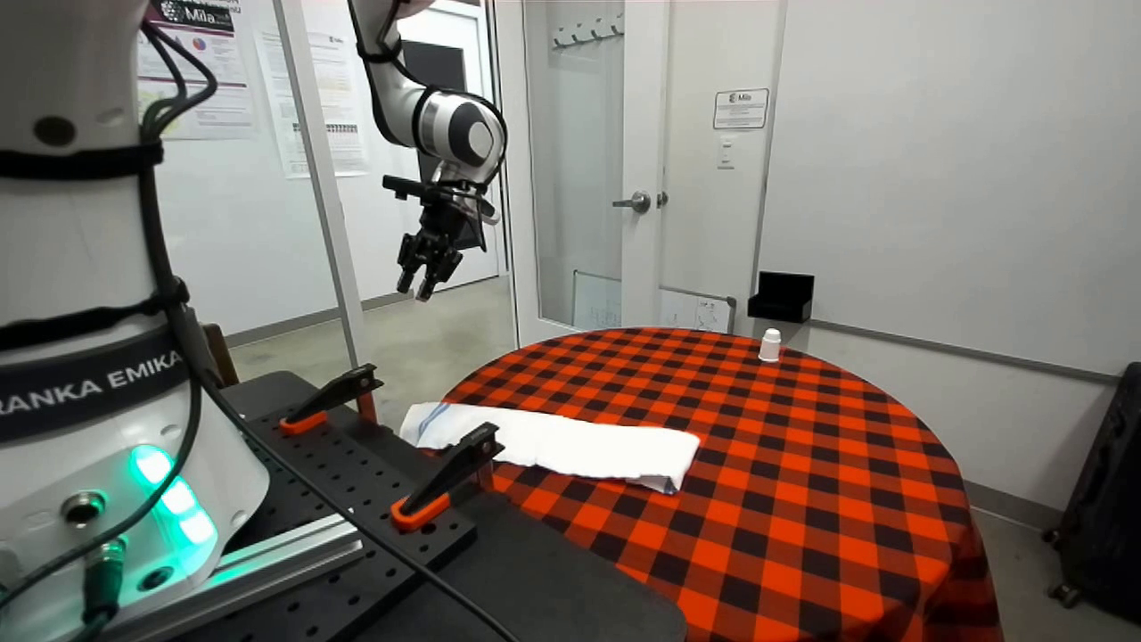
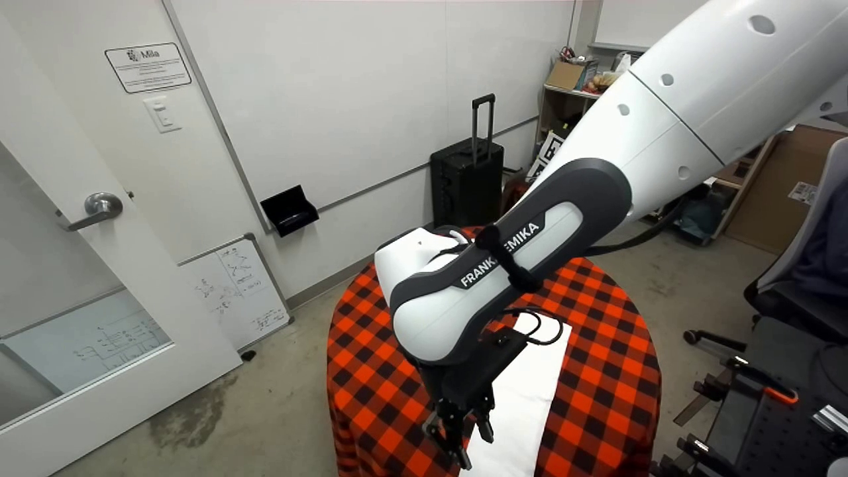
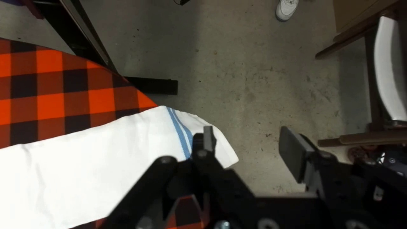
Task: Fold the towel on the table
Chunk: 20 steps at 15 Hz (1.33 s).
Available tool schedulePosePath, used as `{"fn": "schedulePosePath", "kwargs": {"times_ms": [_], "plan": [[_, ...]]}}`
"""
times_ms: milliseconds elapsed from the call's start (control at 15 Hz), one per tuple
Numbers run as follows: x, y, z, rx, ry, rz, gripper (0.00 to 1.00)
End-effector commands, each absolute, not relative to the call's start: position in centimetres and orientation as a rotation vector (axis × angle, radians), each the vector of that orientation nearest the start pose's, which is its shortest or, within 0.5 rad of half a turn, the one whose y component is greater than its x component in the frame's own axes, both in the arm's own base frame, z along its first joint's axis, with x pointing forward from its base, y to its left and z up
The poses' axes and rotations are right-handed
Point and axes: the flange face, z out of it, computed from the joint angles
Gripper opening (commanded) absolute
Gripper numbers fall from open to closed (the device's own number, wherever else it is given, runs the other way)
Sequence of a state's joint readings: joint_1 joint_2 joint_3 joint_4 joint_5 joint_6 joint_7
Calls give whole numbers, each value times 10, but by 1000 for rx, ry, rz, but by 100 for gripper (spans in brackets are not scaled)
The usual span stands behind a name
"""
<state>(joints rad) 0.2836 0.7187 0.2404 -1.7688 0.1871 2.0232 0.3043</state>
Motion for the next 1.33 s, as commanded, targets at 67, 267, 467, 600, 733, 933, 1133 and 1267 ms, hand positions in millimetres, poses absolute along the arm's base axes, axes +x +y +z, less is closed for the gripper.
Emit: {"fn": "schedulePosePath", "kwargs": {"times_ms": [67, 267, 467, 600, 733, 933, 1133, 1267], "plan": [[534, 315, 145, -2871, -123, 820, 96], [545, 296, 149, -2892, -80, 795, 100], [559, 250, 150, -2925, 22, 773, 100], [567, 216, 149, -2937, 69, 777, 100], [574, 182, 147, -2933, 121, 781, 100], [581, 127, 141, -2917, 194, 778, 100], [586, 69, 132, -2945, 217, 810, 100], [587, 29, 128, -2975, 235, 845, 100]]}}
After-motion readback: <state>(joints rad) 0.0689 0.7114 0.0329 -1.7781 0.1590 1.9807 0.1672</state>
